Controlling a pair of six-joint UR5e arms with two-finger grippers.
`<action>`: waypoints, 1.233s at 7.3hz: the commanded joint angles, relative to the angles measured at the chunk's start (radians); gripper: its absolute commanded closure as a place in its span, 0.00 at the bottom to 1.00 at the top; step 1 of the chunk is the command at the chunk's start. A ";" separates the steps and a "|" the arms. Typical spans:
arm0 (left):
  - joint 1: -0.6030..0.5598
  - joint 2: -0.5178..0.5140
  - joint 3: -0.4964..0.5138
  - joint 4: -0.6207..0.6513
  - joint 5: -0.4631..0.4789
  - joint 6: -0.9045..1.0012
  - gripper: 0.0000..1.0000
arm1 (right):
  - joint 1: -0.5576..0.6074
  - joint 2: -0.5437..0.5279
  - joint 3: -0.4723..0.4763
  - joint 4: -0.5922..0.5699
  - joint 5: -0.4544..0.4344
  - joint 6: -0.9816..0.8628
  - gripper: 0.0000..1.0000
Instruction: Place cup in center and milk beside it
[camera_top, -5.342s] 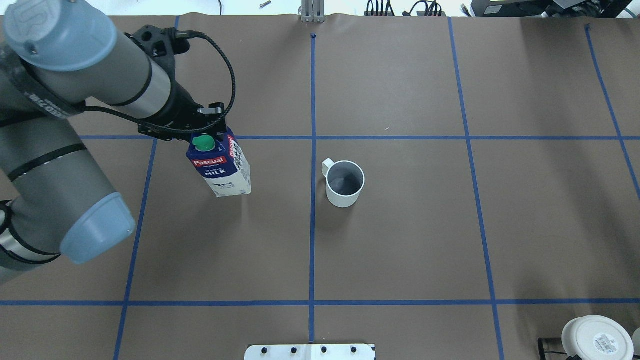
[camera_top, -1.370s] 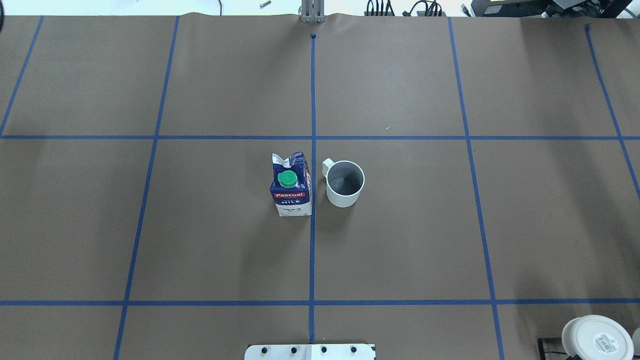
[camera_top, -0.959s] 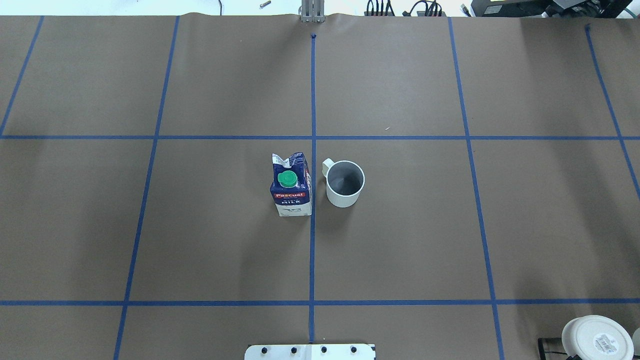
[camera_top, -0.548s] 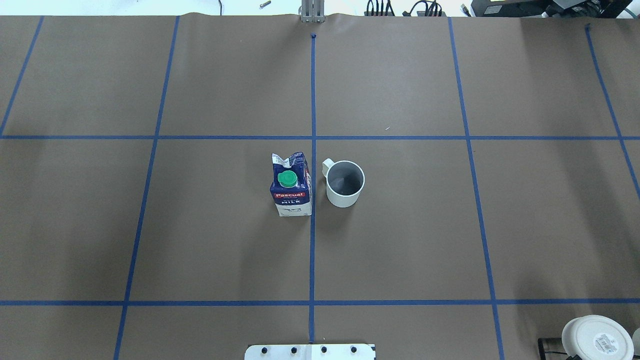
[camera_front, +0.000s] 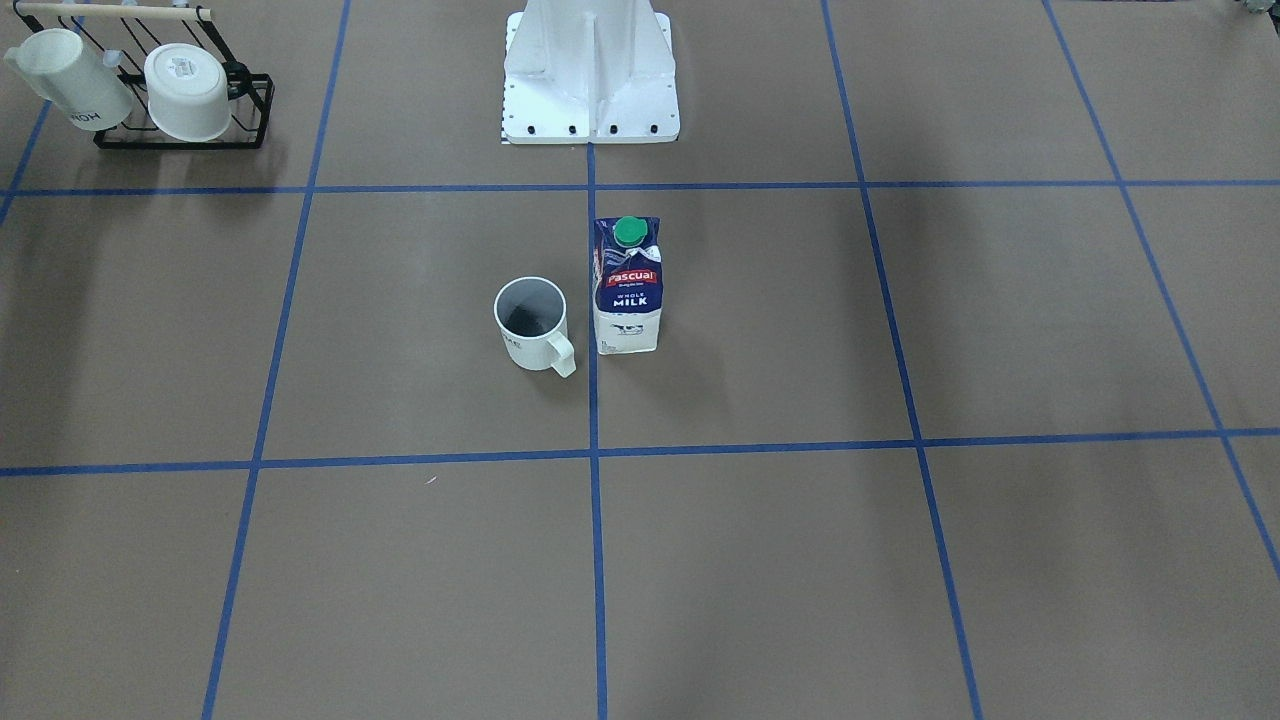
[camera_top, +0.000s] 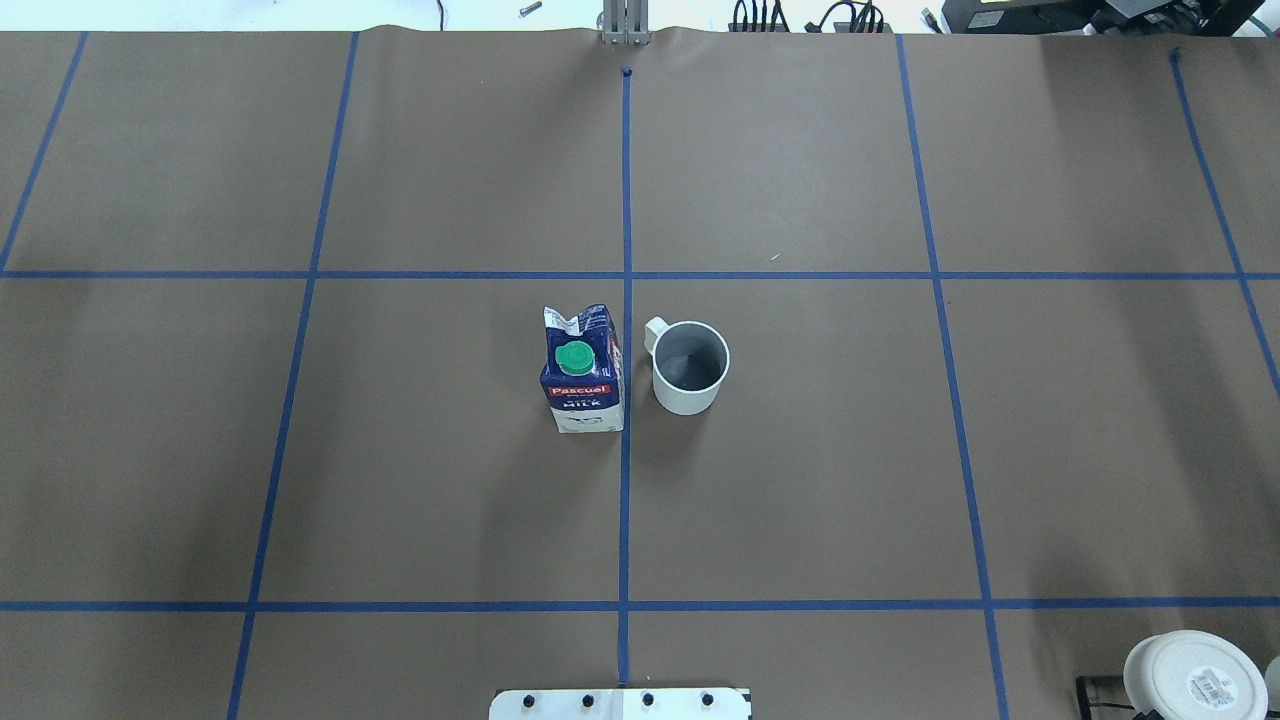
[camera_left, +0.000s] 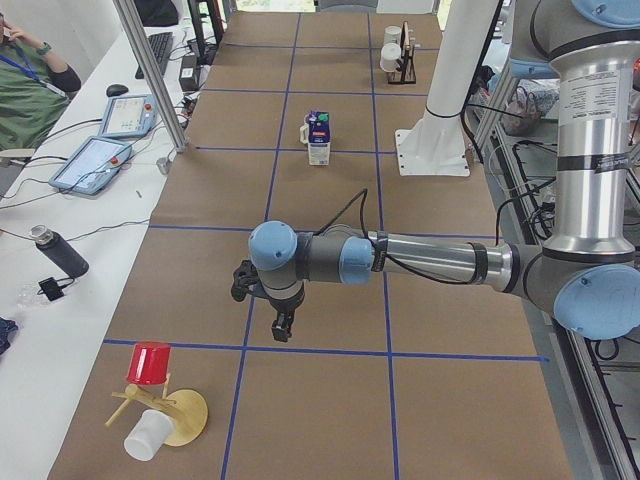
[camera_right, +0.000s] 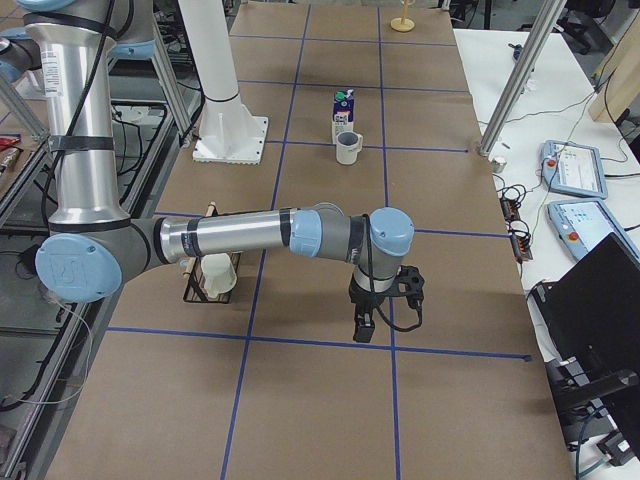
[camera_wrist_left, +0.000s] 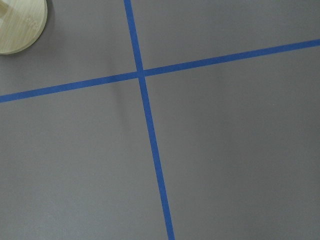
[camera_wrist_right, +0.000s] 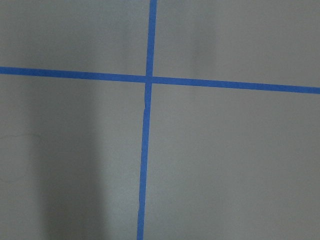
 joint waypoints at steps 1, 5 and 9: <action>-0.003 -0.004 -0.008 -0.002 0.001 0.002 0.02 | 0.000 0.001 0.001 0.002 0.003 0.000 0.00; -0.003 0.007 -0.005 -0.002 0.002 0.000 0.02 | 0.000 -0.001 0.001 0.006 0.006 0.000 0.00; -0.008 0.008 -0.005 -0.002 0.002 -0.001 0.02 | -0.001 -0.001 0.003 0.006 0.008 0.000 0.00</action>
